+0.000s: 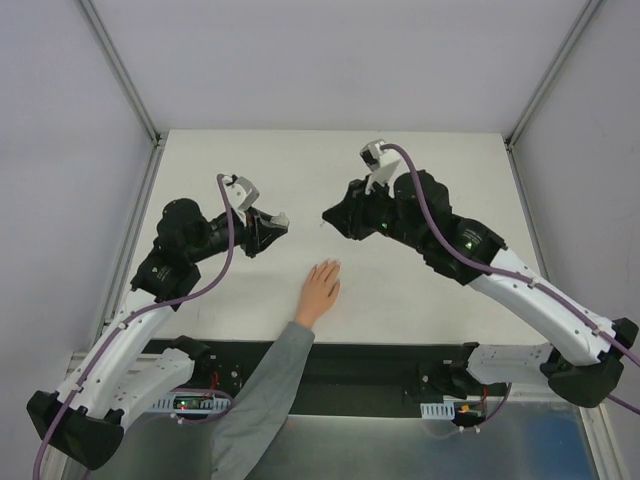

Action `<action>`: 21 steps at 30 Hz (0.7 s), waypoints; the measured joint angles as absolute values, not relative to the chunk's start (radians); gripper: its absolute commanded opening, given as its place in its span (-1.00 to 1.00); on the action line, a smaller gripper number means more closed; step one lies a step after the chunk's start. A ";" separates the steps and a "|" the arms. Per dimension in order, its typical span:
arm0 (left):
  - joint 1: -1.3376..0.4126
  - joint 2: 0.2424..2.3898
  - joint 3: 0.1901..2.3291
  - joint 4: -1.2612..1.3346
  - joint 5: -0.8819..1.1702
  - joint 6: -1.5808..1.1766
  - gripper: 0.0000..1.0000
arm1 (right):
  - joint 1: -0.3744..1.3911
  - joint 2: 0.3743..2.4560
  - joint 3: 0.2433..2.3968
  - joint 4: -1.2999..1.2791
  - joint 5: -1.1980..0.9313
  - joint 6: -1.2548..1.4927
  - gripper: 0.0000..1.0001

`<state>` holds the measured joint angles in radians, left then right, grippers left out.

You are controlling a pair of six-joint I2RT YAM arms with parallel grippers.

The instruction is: Paint the nails

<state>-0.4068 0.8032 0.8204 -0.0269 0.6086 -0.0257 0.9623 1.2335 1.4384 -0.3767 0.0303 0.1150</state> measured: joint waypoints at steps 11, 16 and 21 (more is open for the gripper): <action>-0.407 1.003 0.915 0.078 0.491 -0.054 -1.00 | 0.790 1.141 0.799 -0.001 0.035 0.150 -0.99; -0.407 1.102 0.892 0.170 0.499 -0.071 -1.00 | 0.728 1.233 0.609 0.220 0.009 0.160 -0.99; -0.407 1.139 0.876 0.200 0.522 -0.078 -1.00 | 0.729 1.303 0.520 0.407 -0.007 0.196 -0.99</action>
<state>-0.4068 1.1385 0.8761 0.2005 0.5217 -0.0784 0.7288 1.3025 0.5198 0.4068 -0.0074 0.1963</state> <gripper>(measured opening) 0.234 0.217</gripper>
